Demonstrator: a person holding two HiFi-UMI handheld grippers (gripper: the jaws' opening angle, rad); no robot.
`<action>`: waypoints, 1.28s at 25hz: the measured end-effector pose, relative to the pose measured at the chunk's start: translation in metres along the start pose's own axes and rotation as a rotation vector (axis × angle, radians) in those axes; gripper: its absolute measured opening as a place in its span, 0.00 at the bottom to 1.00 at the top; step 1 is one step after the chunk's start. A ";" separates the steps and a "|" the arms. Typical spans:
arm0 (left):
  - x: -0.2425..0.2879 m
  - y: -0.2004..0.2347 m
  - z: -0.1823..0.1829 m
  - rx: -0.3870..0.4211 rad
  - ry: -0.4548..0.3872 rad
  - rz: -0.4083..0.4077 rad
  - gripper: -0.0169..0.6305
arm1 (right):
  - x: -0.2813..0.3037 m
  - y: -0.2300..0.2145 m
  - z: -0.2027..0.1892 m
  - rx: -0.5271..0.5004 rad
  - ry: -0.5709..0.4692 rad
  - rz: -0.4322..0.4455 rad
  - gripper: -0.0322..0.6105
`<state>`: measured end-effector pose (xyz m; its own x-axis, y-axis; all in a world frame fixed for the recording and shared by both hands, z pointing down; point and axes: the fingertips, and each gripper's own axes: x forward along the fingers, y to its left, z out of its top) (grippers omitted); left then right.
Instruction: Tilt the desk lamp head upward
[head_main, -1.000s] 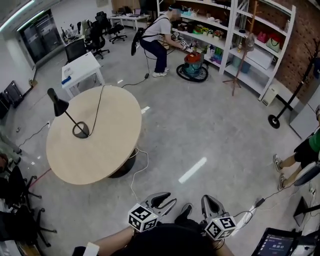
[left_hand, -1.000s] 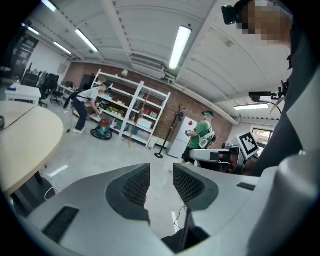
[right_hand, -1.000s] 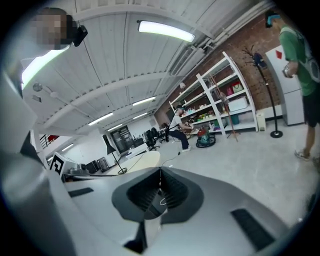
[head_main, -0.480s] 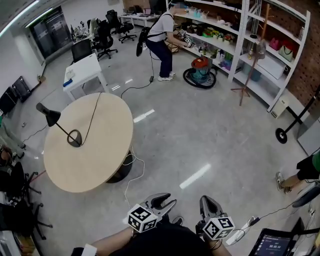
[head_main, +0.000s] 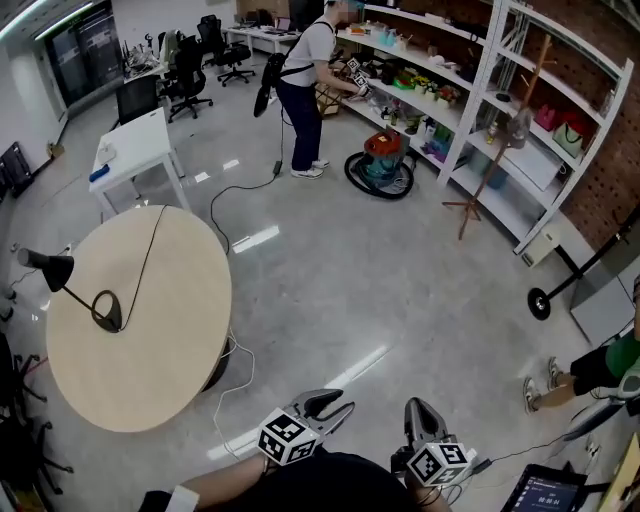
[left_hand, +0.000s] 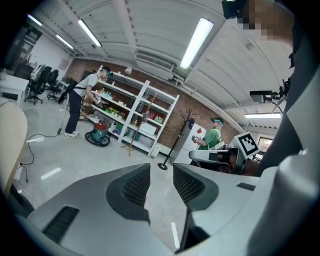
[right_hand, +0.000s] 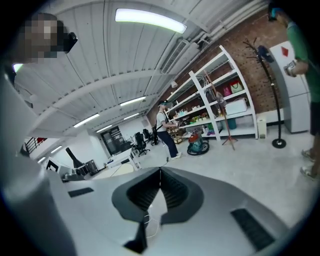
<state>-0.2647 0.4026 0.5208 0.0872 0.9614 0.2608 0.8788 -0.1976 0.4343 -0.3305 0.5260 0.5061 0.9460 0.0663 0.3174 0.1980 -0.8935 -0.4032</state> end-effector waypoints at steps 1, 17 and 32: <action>0.006 0.009 0.014 0.002 -0.010 -0.009 0.26 | 0.012 0.001 0.013 -0.017 -0.002 -0.006 0.05; 0.034 0.199 0.084 -0.151 -0.088 0.217 0.26 | 0.236 0.023 0.071 -0.069 0.110 0.203 0.05; 0.068 0.325 0.189 -0.167 -0.259 0.681 0.26 | 0.471 0.045 0.157 -0.128 0.247 0.673 0.05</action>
<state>0.1155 0.4396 0.5166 0.7125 0.6265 0.3158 0.5102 -0.7717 0.3798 0.1647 0.5870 0.5029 0.7634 -0.6048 0.2269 -0.4525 -0.7513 -0.4804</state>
